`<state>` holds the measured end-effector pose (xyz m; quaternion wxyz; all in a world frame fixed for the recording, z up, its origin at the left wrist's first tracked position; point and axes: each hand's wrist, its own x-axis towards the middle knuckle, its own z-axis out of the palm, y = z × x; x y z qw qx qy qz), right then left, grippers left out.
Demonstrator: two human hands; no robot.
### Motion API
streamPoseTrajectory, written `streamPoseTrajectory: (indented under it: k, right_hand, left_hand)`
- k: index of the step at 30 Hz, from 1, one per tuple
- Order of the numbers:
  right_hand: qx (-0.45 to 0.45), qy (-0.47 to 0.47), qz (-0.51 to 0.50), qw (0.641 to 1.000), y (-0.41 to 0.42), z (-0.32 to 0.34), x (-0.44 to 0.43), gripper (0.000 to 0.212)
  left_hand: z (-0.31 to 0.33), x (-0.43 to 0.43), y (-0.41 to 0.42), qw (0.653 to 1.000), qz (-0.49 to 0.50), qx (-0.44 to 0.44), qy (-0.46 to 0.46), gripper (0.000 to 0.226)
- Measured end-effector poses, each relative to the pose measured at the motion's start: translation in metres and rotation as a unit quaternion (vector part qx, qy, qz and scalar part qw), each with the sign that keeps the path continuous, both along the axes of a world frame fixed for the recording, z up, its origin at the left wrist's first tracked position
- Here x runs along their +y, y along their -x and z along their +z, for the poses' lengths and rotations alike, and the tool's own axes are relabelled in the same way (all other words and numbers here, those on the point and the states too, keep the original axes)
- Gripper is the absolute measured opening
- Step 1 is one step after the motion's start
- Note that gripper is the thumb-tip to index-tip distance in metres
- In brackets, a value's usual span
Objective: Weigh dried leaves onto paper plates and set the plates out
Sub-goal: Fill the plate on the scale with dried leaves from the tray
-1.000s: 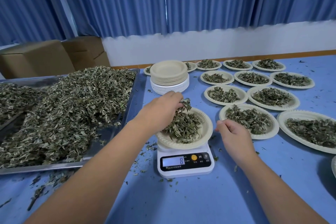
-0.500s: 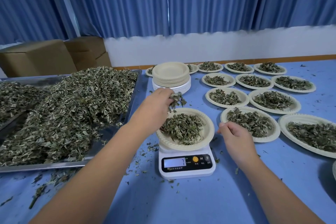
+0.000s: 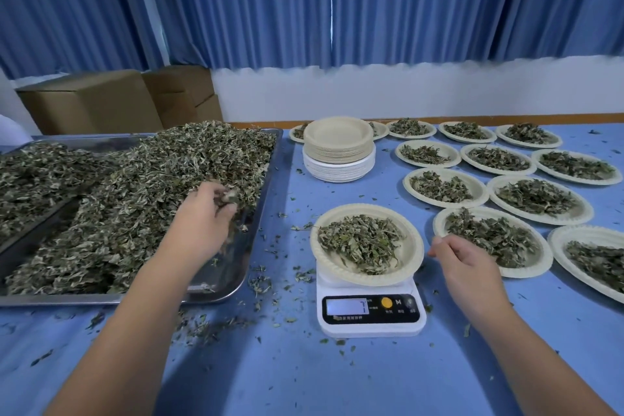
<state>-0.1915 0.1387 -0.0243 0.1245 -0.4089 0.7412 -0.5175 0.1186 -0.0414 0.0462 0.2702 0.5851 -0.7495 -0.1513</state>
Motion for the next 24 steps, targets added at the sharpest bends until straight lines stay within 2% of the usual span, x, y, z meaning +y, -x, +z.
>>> streamPoseTrajectory:
  k: [3,6,9,11,13,19,24]
  right_hand:
    - [0.002,0.007,0.005,1.000,-0.003,0.001,-0.001,0.037]
    - [0.019,0.003,0.004,1.000,-0.005,0.002,-0.003,0.037]
    - [0.030,0.001,0.001,1.000,-0.005,0.000,-0.006,0.038]
    - [0.034,-0.003,-0.001,0.999,-0.004,-0.001,-0.008,0.039]
    - [0.032,0.004,0.002,0.999,-0.005,-0.002,-0.009,0.038]
    - [0.060,0.020,0.031,0.998,-0.008,-0.002,-0.008,0.039]
    - [0.086,0.002,0.042,0.995,-0.008,-0.002,-0.008,0.044]
  left_hand:
    - [-0.005,-0.001,-0.004,0.995,0.003,-0.064,-0.077,0.058]
    - [-0.007,0.004,0.002,0.993,-0.003,-0.103,-0.048,0.051]
    - [-0.007,0.018,0.022,0.998,-0.047,0.012,0.026,0.030]
    - [-0.011,0.028,0.043,0.990,-0.082,0.108,0.021,0.021]
    - [-0.019,0.038,0.061,0.982,-0.099,0.162,0.000,0.021]
    - [-0.043,0.057,0.083,0.969,-0.121,0.214,0.034,0.027]
    - [-0.059,0.066,0.083,0.972,-0.110,0.208,-0.023,0.043]
